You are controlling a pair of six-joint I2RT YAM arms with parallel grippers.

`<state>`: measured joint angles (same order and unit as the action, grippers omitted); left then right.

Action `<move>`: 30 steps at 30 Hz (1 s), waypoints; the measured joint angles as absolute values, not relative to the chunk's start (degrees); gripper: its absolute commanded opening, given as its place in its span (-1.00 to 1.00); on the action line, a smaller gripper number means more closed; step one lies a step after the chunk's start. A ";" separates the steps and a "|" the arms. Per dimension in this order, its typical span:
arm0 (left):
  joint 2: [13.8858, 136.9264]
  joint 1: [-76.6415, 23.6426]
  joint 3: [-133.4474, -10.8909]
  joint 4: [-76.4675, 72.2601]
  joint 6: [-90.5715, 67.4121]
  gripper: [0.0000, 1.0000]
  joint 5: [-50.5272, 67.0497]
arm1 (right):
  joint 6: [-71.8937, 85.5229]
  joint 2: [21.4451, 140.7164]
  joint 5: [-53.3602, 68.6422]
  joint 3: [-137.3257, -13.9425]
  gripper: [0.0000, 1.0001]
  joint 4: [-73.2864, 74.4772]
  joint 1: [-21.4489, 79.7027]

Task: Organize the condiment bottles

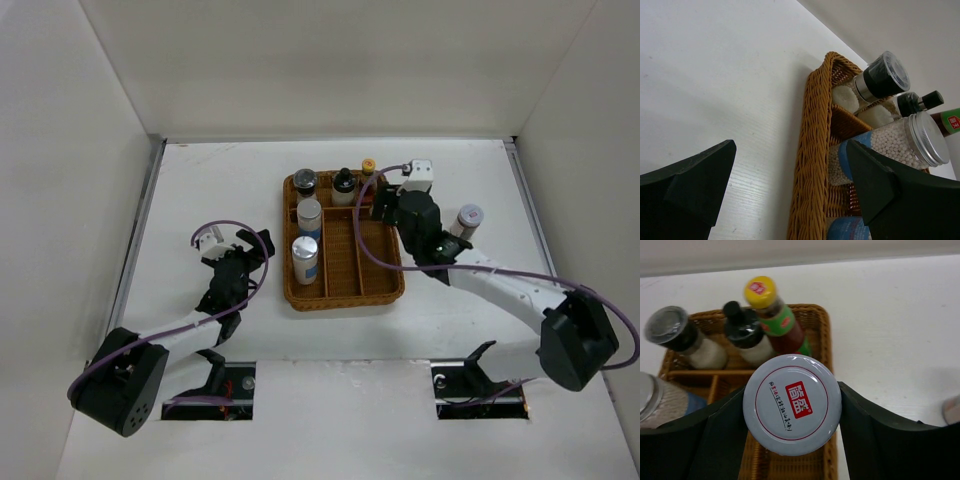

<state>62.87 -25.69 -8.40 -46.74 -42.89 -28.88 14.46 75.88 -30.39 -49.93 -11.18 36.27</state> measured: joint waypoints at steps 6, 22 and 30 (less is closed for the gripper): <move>62.89 -25.69 -8.40 -46.76 -42.89 0.89 -28.91 | 14.33 84.12 -27.99 -51.13 0.02 -13.34 37.56; 62.72 -25.69 -8.40 -46.87 -42.87 0.90 -28.91 | 15.09 91.50 -27.00 -52.14 0.96 -15.70 37.32; 62.72 -26.09 -8.40 -46.89 -42.87 0.90 -28.91 | 16.99 72.42 -35.62 -49.39 1.00 -17.47 26.46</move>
<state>62.72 -26.09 -8.40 -46.89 -42.87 -28.91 16.99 72.42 -35.62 -49.39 -17.47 26.46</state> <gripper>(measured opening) 0.946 0.998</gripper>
